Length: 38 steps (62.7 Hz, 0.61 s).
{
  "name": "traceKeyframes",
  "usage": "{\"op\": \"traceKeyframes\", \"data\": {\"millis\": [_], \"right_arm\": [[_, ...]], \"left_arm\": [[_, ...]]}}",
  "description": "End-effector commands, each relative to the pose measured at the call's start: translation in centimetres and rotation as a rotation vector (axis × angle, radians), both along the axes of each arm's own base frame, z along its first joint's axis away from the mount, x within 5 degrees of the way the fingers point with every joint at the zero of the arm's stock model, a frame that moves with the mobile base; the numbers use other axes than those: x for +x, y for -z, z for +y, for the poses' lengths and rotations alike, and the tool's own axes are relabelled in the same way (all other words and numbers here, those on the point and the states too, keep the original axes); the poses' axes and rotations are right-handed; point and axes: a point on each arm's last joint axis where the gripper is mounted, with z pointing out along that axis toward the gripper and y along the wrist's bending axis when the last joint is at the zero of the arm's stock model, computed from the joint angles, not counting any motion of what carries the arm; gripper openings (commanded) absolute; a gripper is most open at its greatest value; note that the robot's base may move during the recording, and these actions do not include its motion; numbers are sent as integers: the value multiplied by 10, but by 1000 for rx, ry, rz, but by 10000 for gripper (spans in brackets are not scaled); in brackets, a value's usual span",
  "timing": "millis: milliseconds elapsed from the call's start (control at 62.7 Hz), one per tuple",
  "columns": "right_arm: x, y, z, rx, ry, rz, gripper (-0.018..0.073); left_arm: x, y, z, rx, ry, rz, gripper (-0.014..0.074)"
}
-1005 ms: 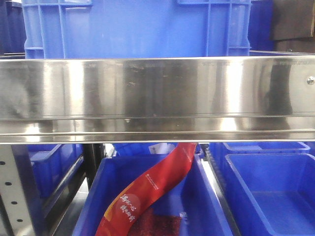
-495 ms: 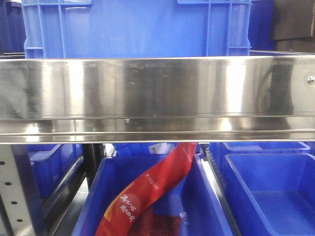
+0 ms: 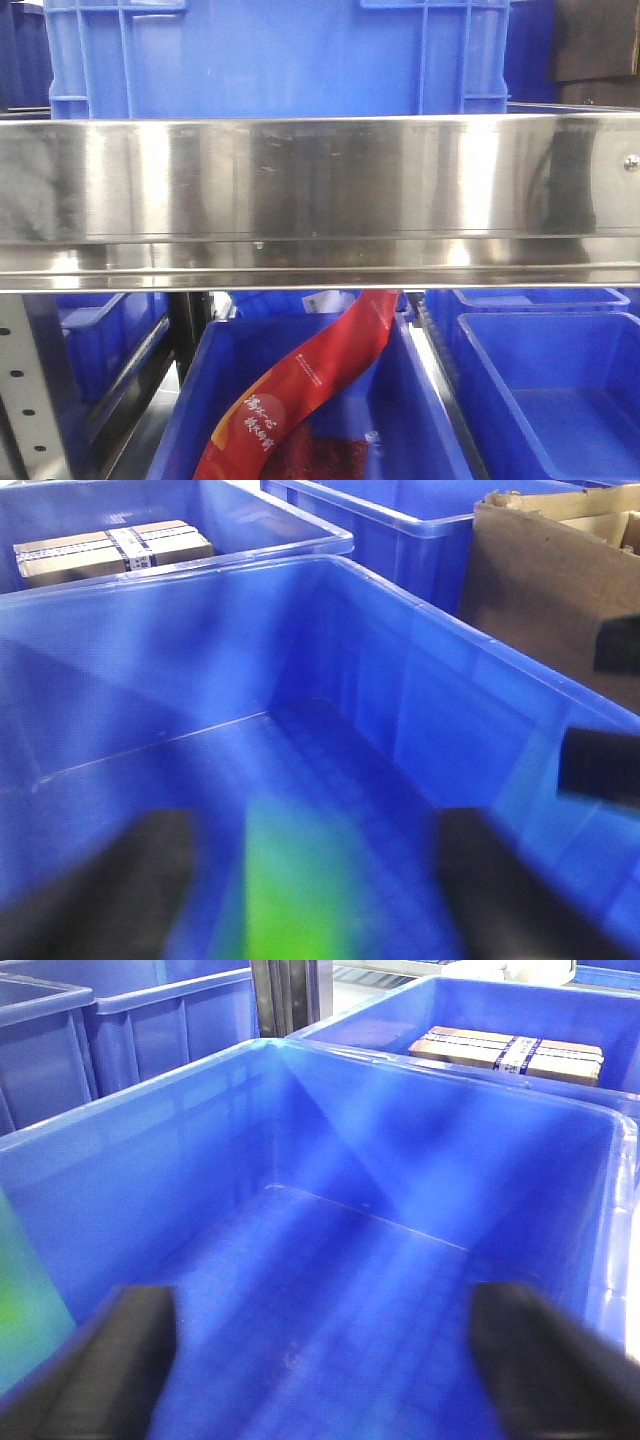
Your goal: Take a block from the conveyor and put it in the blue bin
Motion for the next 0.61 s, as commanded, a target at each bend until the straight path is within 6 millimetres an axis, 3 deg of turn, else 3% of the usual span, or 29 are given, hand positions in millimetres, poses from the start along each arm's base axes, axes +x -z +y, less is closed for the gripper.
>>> {"op": "traceKeyframes", "data": {"millis": [0, 144, 223, 303, 415, 447, 590], "right_arm": [[0, -6, 0, 3, 7, -38, 515], [0, -6, 0, 3, 7, -38, 503], [0, -6, 0, 1, 5, -34, 413], [-2, -2, 1, -17, -15, 4, 191], [-5, 3, 2, -45, -45, 64, -158], [-5, 3, 2, -45, -45, 64, -167], [-7, -7, -2, -17, -21, 4, -160]], "left_arm": [[-1, -2, -3, -2, 8, -5, 473], [-1, -2, -2, 3, 8, -3, 473], [-1, -1, -2, 7, 10, 6, 445], [-4, 2, -2, 20, 17, 43, 280], [-5, 4, -1, 36, 19, 70, -45], [-4, 4, 1, 35, 12, 70, -111], [-2, -1, 16, 19, -24, 71, -111]]}}
